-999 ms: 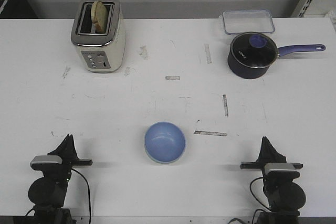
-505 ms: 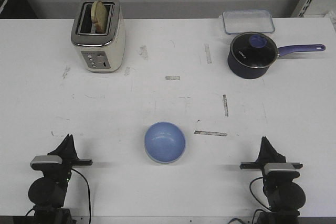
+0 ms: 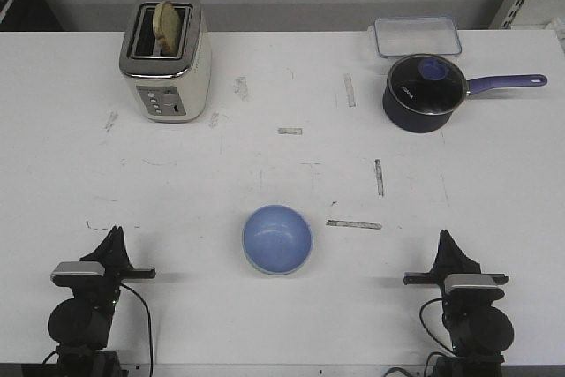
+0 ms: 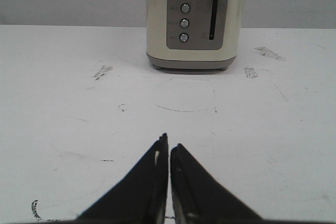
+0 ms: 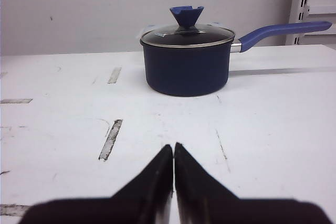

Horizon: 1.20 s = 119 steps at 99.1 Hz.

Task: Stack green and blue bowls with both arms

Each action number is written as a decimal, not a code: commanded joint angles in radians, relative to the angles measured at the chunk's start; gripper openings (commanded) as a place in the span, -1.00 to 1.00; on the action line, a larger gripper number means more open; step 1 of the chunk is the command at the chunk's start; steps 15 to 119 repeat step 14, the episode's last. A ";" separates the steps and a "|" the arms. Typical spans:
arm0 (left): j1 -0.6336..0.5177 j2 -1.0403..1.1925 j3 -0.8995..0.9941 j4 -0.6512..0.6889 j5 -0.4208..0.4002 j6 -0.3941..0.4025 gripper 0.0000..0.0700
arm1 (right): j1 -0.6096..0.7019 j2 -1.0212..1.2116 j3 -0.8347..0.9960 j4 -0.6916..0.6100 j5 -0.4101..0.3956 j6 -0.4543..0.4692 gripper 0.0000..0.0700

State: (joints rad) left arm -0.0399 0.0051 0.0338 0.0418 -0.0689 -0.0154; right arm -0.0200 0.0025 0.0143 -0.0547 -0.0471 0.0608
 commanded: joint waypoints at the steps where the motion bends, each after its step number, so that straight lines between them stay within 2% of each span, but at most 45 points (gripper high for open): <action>1: 0.000 -0.002 -0.021 0.011 0.002 0.000 -1.00 | 0.000 -0.002 -0.002 0.010 0.002 0.017 -1.00; 119: 0.000 -0.002 -0.021 0.011 0.002 0.000 -1.00 | 0.000 -0.002 -0.002 0.010 0.002 0.017 -1.00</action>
